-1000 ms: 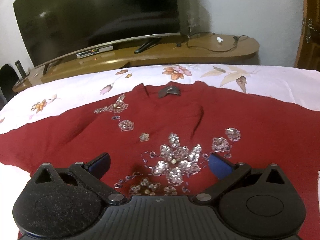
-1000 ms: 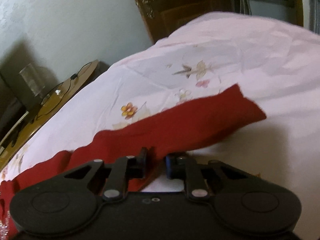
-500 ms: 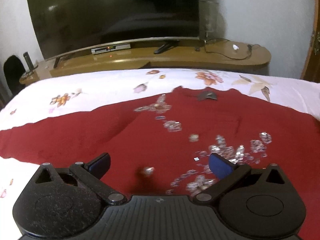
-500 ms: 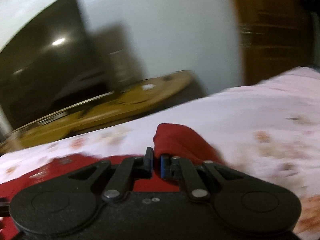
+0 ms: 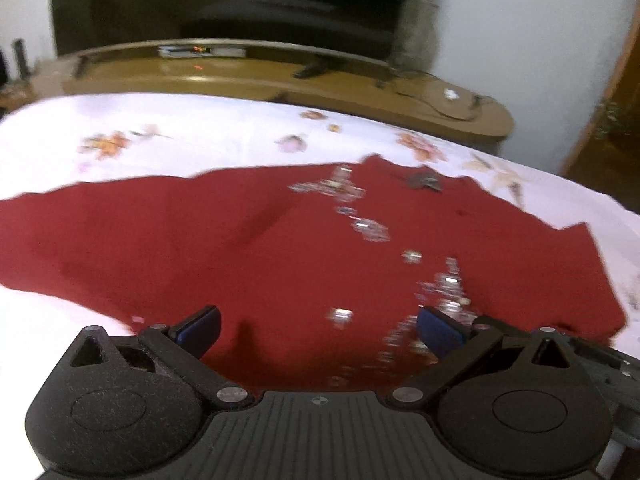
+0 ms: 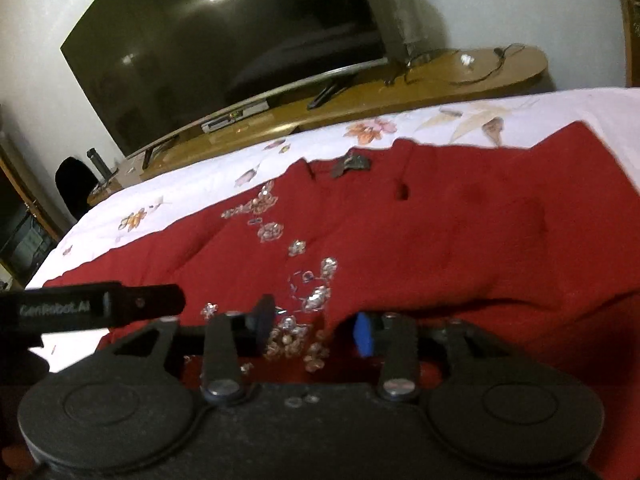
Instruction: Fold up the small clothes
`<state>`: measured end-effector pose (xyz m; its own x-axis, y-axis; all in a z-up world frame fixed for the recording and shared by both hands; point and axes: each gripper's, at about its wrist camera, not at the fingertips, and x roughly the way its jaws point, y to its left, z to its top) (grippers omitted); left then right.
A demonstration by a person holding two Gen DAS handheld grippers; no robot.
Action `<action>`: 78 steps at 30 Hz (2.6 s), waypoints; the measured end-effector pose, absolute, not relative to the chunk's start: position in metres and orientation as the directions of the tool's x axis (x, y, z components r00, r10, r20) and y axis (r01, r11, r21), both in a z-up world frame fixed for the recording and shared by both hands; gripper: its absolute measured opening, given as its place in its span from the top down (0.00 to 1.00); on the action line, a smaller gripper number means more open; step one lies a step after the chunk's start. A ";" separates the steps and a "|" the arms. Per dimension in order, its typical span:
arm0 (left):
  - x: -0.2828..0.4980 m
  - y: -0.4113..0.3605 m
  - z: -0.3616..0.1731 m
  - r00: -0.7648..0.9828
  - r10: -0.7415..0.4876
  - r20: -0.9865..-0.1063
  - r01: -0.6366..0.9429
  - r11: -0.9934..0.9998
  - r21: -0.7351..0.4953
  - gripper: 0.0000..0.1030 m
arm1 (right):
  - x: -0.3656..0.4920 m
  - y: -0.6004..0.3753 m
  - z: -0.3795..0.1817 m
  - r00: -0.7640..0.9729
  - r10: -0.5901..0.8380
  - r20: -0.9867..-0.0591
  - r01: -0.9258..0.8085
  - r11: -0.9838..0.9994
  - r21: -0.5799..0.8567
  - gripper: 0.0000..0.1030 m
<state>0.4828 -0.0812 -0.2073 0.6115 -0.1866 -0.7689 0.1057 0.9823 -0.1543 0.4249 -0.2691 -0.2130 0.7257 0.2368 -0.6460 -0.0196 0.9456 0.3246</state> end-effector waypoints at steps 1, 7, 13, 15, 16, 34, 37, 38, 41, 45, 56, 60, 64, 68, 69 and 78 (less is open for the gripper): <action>0.484 -0.086 -0.208 0.601 -0.218 -0.769 0.125 0.976 -0.179 0.00 | 0.420 -0.272 -0.209 0.736 0.222 -0.640 -0.011 0.949 0.316 0.50; 0.485 -0.126 -0.213 0.553 -0.354 -0.754 0.222 0.935 -0.276 0.00 | 0.391 -0.315 -0.195 0.777 0.125 -0.617 0.087 0.949 0.302 0.50; 0.454 -0.170 -0.206 0.618 -0.301 -0.726 0.345 0.934 -0.093 0.00 | 0.373 -0.346 -0.197 0.786 0.094 -0.611 0.146 0.932 0.332 0.50; 0.447 -0.183 -0.206 0.647 -0.271 -0.712 0.368 0.930 -0.019 0.00 | 0.370 -0.352 -0.198 0.788 0.089 -0.609 0.159 0.926 0.341 0.50; 0.446 -0.189 -0.205 0.660 -0.254 -0.707 0.368 0.930 0.010 0.00 | 0.368 -0.354 -0.198 0.788 0.089 -0.609 0.162 0.925 0.345 0.50; 0.481 -0.132 -0.221 0.740 -0.277 -0.613 0.151 0.956 -0.250 0.86 | 0.364 -0.367 -0.190 0.803 0.091 -0.589 0.157 0.921 0.356 0.49; 0.474 -0.095 -0.218 0.767 -0.283 -0.575 0.072 0.930 -0.361 0.86 | 0.367 -0.363 -0.189 0.804 0.094 -0.587 0.150 0.924 0.353 0.49; 0.473 -0.083 -0.222 0.767 -0.269 -0.583 0.029 0.921 -0.387 0.86 | 0.368 -0.361 -0.190 0.804 0.097 -0.586 0.147 0.923 0.355 0.49; 0.485 -0.062 -0.246 0.669 -0.284 -0.687 -0.035 0.911 -0.411 0.67 | 0.373 -0.355 -0.193 0.796 0.097 -0.597 0.142 0.929 0.340 0.49; 0.474 -0.054 -0.242 0.703 -0.231 -0.673 -0.045 0.930 -0.365 0.30 | 0.383 -0.347 -0.200 0.782 0.097 -0.615 0.140 0.935 0.325 0.49; 0.471 -0.039 -0.225 0.767 -0.107 -0.633 -0.035 0.978 -0.208 0.21 | 0.403 -0.332 -0.214 0.742 0.114 -0.660 0.128 0.943 0.307 0.49; 0.452 -0.080 -0.219 0.790 -0.156 -0.593 0.191 0.982 -0.004 0.21 | 0.402 -0.330 -0.212 0.742 0.109 -0.661 0.119 0.949 0.291 0.49; 0.438 -0.117 -0.221 0.801 -0.180 -0.570 0.325 0.931 0.164 0.21 | 0.399 -0.335 -0.210 0.746 0.122 -0.655 0.127 0.939 0.319 0.49; 0.425 -0.152 -0.224 0.834 -0.193 -0.517 0.407 0.847 0.341 0.21 | 0.394 -0.339 -0.209 0.748 0.124 -0.652 0.131 0.935 0.329 0.48; 0.423 -0.160 -0.226 0.838 -0.198 -0.508 0.423 0.824 0.377 0.21 | 0.393 -0.340 -0.209 0.749 0.125 -0.651 0.133 0.934 0.332 0.48; 0.407 -0.176 -0.232 0.804 -0.233 -0.547 0.537 0.678 0.501 0.21 | 0.384 -0.350 -0.206 0.757 0.127 -0.641 0.153 0.919 0.363 0.45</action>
<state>0.4068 -0.1763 -0.2319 0.8043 -0.2328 -0.5467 0.5371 0.6783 0.5014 0.3841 -0.3503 -0.2056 0.7573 0.1268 -0.6406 0.1527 0.9194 0.3625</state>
